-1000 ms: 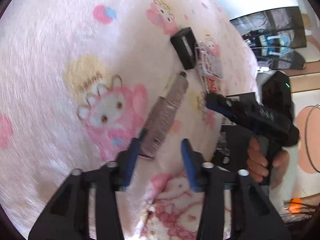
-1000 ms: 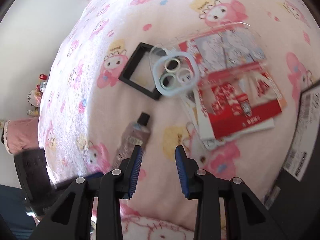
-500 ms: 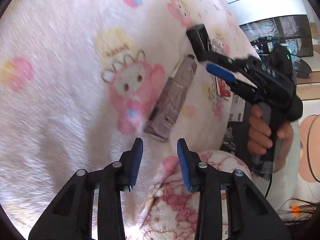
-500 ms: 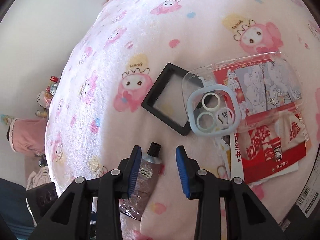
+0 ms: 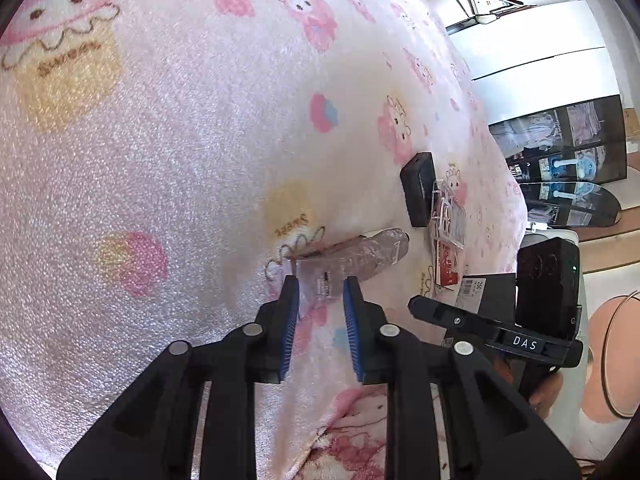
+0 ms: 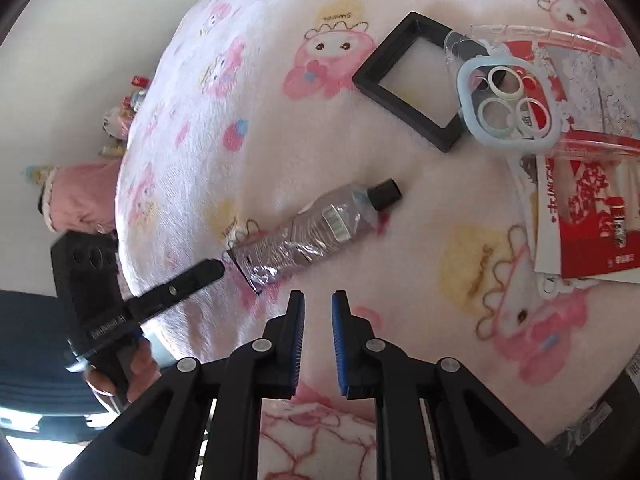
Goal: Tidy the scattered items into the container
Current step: 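Grasp the tube's silver cap with the right gripper while the left gripper holds the tube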
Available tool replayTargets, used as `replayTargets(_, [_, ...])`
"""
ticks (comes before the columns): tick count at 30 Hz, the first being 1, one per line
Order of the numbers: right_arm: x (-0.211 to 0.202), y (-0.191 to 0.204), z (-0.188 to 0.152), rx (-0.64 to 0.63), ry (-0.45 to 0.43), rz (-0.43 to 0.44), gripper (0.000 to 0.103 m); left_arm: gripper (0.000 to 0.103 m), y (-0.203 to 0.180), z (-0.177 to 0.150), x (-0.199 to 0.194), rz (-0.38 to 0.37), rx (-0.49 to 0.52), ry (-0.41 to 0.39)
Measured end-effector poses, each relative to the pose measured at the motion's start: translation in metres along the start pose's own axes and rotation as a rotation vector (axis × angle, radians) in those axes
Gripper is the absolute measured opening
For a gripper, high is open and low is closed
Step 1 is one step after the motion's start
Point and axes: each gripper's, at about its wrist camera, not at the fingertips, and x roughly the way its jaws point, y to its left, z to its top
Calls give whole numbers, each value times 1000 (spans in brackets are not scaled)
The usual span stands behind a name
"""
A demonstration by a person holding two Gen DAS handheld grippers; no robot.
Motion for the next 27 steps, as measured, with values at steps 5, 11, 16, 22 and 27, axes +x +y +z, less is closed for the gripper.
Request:
replayTargets(5, [-16,-20,19,90,-179,-38,33,42,-1,-18,26,-32,-21,55])
replayTargets(11, [2,-51,32,169,-151,54,37,45,0,-13,41,-19,-26,52])
replayTargets(16, [9,-56,47,179,-143,65,37,40,-4,-7,44,1,-3,40])
replayTargets(22, [18,-52,55,137,-135,58,39,37,0,-5,45,1,-8,34])
replayTargets(27, [23,-61,65,156,-124,72,38,38,5,2,48,9,-18,46])
